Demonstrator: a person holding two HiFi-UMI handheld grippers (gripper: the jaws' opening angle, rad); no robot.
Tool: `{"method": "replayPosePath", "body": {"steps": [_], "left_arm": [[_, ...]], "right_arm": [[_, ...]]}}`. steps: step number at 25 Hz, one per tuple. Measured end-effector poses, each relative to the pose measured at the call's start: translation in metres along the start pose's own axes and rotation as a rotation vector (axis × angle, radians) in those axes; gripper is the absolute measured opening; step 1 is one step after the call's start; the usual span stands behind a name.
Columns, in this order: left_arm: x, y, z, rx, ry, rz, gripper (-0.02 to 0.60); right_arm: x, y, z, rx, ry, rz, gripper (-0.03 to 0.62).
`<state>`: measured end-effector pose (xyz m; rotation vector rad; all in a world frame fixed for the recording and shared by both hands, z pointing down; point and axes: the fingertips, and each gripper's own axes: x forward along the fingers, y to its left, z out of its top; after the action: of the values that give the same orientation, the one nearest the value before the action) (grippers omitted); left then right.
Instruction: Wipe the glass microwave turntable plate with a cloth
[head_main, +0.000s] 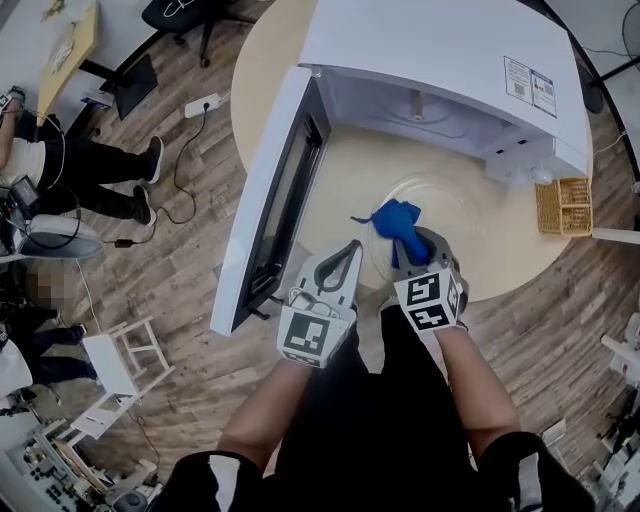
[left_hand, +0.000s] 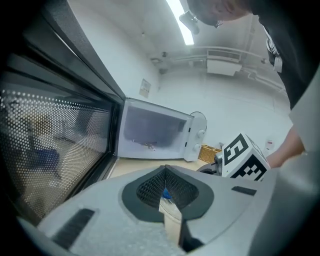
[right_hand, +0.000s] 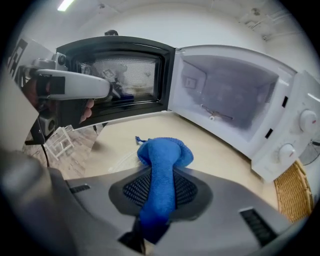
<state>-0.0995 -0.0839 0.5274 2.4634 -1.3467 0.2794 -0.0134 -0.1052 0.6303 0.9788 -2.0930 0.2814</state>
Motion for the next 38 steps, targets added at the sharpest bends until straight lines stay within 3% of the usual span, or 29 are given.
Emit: {"method": "replayPosePath", "body": {"steps": [9, 14, 32, 38], "left_arm": [[0.008, -0.012, 0.004, -0.004, 0.006, -0.035, 0.006], [0.012, -0.019, -0.001, 0.002, 0.018, -0.053, 0.006], [0.005, -0.021, -0.002, 0.017, 0.02, -0.047, 0.006], [-0.001, -0.023, -0.007, 0.024, 0.038, -0.055, 0.006]], "right_arm": [[-0.013, -0.054, -0.023, 0.053, 0.03, -0.103, 0.081], [-0.018, -0.075, -0.036, 0.137, 0.045, -0.135, 0.083], [-0.043, -0.136, -0.073, 0.135, 0.119, -0.283, 0.081], [-0.05, -0.147, -0.084, 0.192, 0.136, -0.331, 0.08]]}}
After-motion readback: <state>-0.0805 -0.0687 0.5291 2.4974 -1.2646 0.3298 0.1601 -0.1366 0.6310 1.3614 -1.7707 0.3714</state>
